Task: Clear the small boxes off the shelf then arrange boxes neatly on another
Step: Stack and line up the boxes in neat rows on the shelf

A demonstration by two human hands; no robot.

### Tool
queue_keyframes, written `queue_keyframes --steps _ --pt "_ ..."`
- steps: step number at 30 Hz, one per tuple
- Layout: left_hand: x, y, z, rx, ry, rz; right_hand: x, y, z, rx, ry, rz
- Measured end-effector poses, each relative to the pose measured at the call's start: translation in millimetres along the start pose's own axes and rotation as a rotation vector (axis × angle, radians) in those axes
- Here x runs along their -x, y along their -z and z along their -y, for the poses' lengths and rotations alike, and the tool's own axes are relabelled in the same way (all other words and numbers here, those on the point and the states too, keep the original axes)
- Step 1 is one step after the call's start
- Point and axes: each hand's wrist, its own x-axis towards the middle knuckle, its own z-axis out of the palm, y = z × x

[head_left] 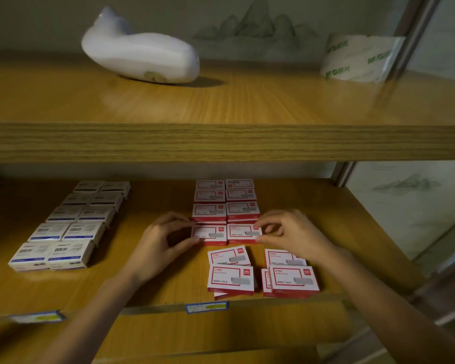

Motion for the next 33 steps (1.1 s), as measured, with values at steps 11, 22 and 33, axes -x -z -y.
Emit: queue_keyframes --steps 11,22,33 --pt "37 -3 -25 0.325 -0.035 0.288 79 42 -3 0.026 -0.007 0.166" --pt "37 -7 -21 0.259 -0.061 0.229 85 35 -11 0.059 -0.016 0.161" --pt "15 16 -4 0.111 0.057 -0.019 28 29 6 0.058 -0.045 0.019"
